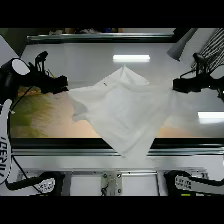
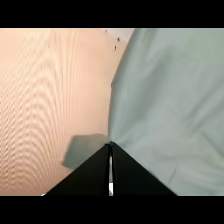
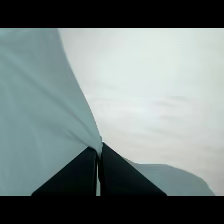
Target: Fold the clothes and pants, and hang the long-sleeved shirts on hangers.
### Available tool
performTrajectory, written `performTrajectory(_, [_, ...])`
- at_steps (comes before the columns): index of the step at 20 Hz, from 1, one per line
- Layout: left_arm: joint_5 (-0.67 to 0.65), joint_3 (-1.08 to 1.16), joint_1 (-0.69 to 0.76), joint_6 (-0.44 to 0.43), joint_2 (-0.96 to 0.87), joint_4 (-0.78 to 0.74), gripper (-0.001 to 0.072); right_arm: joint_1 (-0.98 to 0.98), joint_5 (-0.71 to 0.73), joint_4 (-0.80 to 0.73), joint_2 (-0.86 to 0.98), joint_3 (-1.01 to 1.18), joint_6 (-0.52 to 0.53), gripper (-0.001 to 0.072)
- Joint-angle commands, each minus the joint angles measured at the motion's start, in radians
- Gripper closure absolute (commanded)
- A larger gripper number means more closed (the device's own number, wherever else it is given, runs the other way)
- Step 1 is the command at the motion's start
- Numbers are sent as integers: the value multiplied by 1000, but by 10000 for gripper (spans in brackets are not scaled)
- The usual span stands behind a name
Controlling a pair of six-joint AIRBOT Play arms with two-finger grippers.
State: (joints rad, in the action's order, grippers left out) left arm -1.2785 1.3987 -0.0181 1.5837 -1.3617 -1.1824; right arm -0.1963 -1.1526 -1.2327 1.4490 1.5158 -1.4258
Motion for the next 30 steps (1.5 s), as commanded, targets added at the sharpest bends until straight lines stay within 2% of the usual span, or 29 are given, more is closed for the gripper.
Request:
performTrajectory(1, [79, -174, 5, -13, 159, -3, 699, 35, 14, -27, 192, 391, -109, 708])
performTrajectory(4, [210, -267, -2, -5, 159, -4, 699, 108, 52, -14, 293, 506, -116, 704])
performTrajectory(5, [231, -289, -10, -5, 141, -3, 699, 134, 76, -13, 305, 506, -116, 651])
performTrajectory(6, [245, -311, -20, -5, 118, -3, 698, 154, 91, -12, 313, 505, -116, 410])
performTrajectory(7, [256, -331, -29, -5, 97, -1, 698, 165, 93, -13, 315, 505, -116, 122])
performTrajectory(8, [257, -344, -40, -5, 70, 5, 653, 171, 93, -12, 313, 505, -116, 35])
performTrajectory(9, [258, -343, -55, -5, 43, 5, 329, 171, 90, -13, 304, 505, -116, 44])
performTrajectory(10, [257, -332, -71, -5, 23, 5, 110, 163, 89, -12, 287, 505, -116, 44])
performTrajectory(12, [249, -298, -114, -5, 9, 6, 92, 145, 62, -13, 232, 505, -115, 45])
performTrajectory(14, [242, -284, -159, -14, 19, 5, 91, 124, -10, -13, 154, 495, -45, 59])
performTrajectory(15, [243, -296, -179, -34, 24, 5, 91, 119, -50, -13, 108, 471, -9, 168])
performTrajectory(16, [250, -320, -194, -52, 26, 5, 91, 118, -87, -13, 59, 434, 24, 224])
performTrajectory(19, [305, -404, -219, -120, -12, 5, 92, 123, -132, -2, -114, 246, 39, 224])
performTrajectory(22, [311, -382, -223, -229, -110, 51, 92, 123, -131, 54, -282, 18, 39, 224])
performTrajectory(26, [187, -219, -214, -505, -272, 313, 92, 123, -127, 93, -457, -232, 39, 224])
performTrajectory(28, [92, -145, -187, -597, -329, 290, 92, 123, -127, 93, -508, -306, 38, 224])
performTrajectory(30, [43, -107, -143, -629, -359, 203, 92, 123, -127, 93, -533, -344, 39, 224])
